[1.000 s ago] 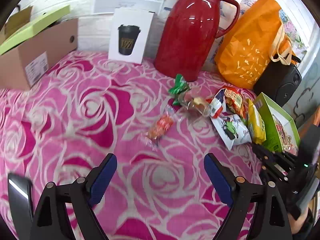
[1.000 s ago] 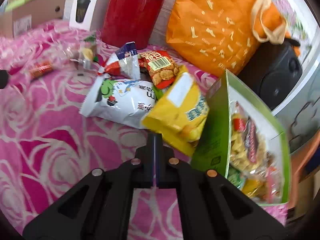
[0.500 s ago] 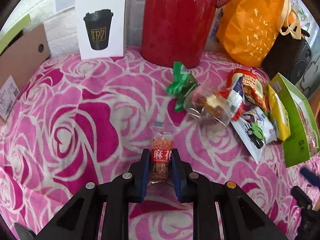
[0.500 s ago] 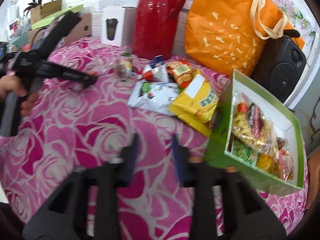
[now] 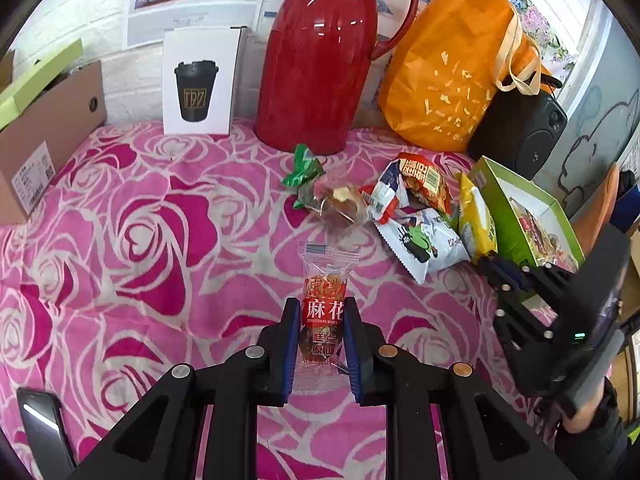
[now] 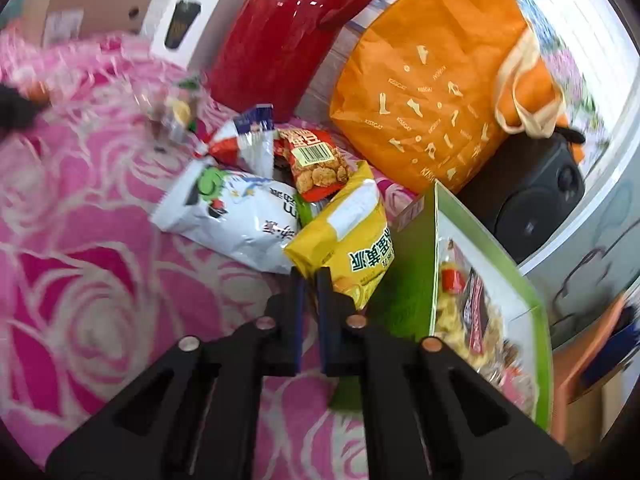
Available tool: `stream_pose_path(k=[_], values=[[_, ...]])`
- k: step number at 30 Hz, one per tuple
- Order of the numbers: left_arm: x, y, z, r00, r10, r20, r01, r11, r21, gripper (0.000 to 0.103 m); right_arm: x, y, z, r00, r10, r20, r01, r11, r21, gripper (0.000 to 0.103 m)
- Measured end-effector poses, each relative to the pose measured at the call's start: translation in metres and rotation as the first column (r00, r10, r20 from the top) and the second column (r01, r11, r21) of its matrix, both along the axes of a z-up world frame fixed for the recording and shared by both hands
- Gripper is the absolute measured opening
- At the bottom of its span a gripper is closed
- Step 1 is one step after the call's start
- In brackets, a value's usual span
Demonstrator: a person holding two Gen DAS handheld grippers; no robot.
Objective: Organize snacks
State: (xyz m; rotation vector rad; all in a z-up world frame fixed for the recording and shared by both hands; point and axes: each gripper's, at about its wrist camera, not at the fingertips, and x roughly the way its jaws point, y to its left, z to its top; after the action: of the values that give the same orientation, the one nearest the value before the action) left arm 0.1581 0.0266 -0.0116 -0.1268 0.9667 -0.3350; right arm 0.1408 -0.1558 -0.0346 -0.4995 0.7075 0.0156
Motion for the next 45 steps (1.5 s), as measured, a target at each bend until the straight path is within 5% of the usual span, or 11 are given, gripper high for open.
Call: stream_pose_path(k=[11,14,16,18,22,24,33,34,35,36,45], values=[[-0.030,-0.018,-0.014,0.997,-0.052,-0.056,0.051,0.999,-0.014,0.021,-0.077,-0.006,0.016,0.979,0.170,-0.112,-0.133,0.951,0.279,0.014],[-0.036,-0.023,-0.017,0.996,-0.064,-0.065,0.063,0.998,-0.020,0.022,-0.085,-0.014,0.016,0.970,0.184,-0.155,-0.103,0.900,0.424,0.043],[-0.038,-0.026,-0.021,0.996,-0.062,-0.066,0.061,0.998,-0.003,0.024,-0.085,-0.022,0.019,0.979,0.142,-0.146,-0.052,0.868,0.494,0.074],[-0.038,-0.028,-0.027,0.996,-0.050,-0.079,0.052,0.998,0.019,0.027,-0.079,-0.027,0.021,0.985,0.093,-0.148,-0.002,0.851,0.524,0.077],[-0.040,-0.026,-0.033,0.995,-0.036,-0.097,0.039,0.999,0.036,0.050,-0.059,-0.032,0.020,0.980,0.043,-0.193,0.078,0.812,0.579,0.082],[-0.041,-0.026,-0.033,0.995,-0.034,-0.097,0.038,0.999,0.037,0.051,-0.051,-0.031,0.018,0.980,0.024,-0.196,0.096,0.809,0.580,0.086],[-0.034,-0.029,-0.041,0.995,-0.033,-0.099,0.039,0.997,0.060,0.050,-0.035,-0.016,0.002,0.977,0.036,-0.210,0.085,0.838,0.538,0.086],[-0.034,-0.030,-0.041,0.995,-0.030,-0.092,0.037,0.997,0.070,0.043,-0.033,-0.014,-0.003,0.975,0.032,-0.219,0.089,0.849,0.521,0.082],[-0.033,-0.032,-0.041,0.995,-0.034,-0.090,0.041,0.996,0.075,0.020,-0.031,-0.014,-0.007,0.970,0.029,-0.241,0.103,0.848,0.520,0.072],[-0.034,-0.033,-0.040,0.995,-0.043,-0.092,0.049,0.996,0.072,0.020,-0.031,-0.016,-0.008,0.969,0.032,-0.245,0.107,0.839,0.534,0.055],[-0.042,-0.056,-0.005,0.996,-0.091,-0.022,0.092,0.995,0.046,0.020,-0.053,-0.037,0.032,0.990,0.042,-0.132,0.049,0.784,0.619,0.047]])
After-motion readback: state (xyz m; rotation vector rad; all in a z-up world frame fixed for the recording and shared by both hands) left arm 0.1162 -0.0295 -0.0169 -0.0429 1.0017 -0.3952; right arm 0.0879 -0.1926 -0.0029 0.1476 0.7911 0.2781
